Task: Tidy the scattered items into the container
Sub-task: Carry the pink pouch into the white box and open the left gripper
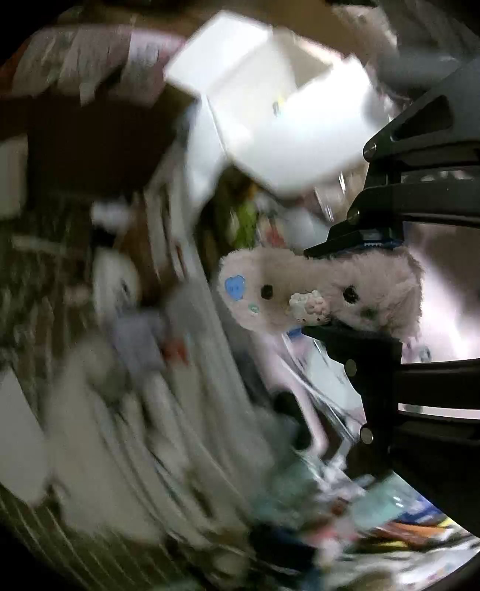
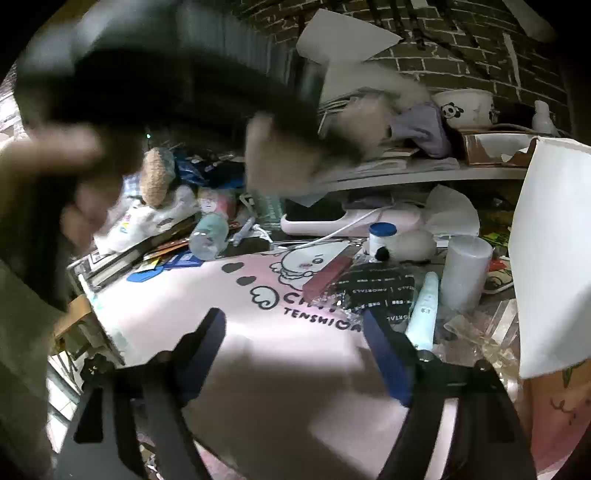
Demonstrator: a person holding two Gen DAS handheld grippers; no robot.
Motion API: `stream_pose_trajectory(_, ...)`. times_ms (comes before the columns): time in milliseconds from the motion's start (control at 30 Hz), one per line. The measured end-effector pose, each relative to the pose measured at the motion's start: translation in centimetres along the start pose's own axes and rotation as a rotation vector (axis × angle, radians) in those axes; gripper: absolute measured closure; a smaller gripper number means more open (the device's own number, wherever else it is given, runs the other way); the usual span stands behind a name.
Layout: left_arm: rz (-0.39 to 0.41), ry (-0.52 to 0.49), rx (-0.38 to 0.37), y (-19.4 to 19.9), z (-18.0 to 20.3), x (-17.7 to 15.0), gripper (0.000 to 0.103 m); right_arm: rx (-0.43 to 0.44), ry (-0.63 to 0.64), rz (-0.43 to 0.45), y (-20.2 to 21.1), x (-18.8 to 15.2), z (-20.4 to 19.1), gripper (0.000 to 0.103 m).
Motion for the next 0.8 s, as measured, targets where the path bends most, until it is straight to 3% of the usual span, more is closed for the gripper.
stream_pose_trajectory(233,-0.030,-0.183,-0.194,-0.6,10.8,3.9,0.076,-0.001,0.005,-0.007,-0.2,-0.2,0.1,0.020)
stream_pose_trajectory(433,-0.133,-0.280,-0.312,-2.5,17.6,4.8,0.076,0.017,0.012,-0.007,-0.1,-0.4,0.1,0.015)
stream_pose_trajectory(800,-0.379,-0.255,-0.278,-9.5,22.1,3.2,0.075,0.067,-0.003,0.012,0.1,-0.4,0.5,0.011)
Point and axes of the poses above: each gripper's, at about its wrist camera, not at the fingertips, and y roughly against the way its jaws point, z to its right, x to its top, the point moved 2 cm from there along -y, roughly the way its jaws point, and after that the axes turned 9 degrees about y, right-handed, at the moved point
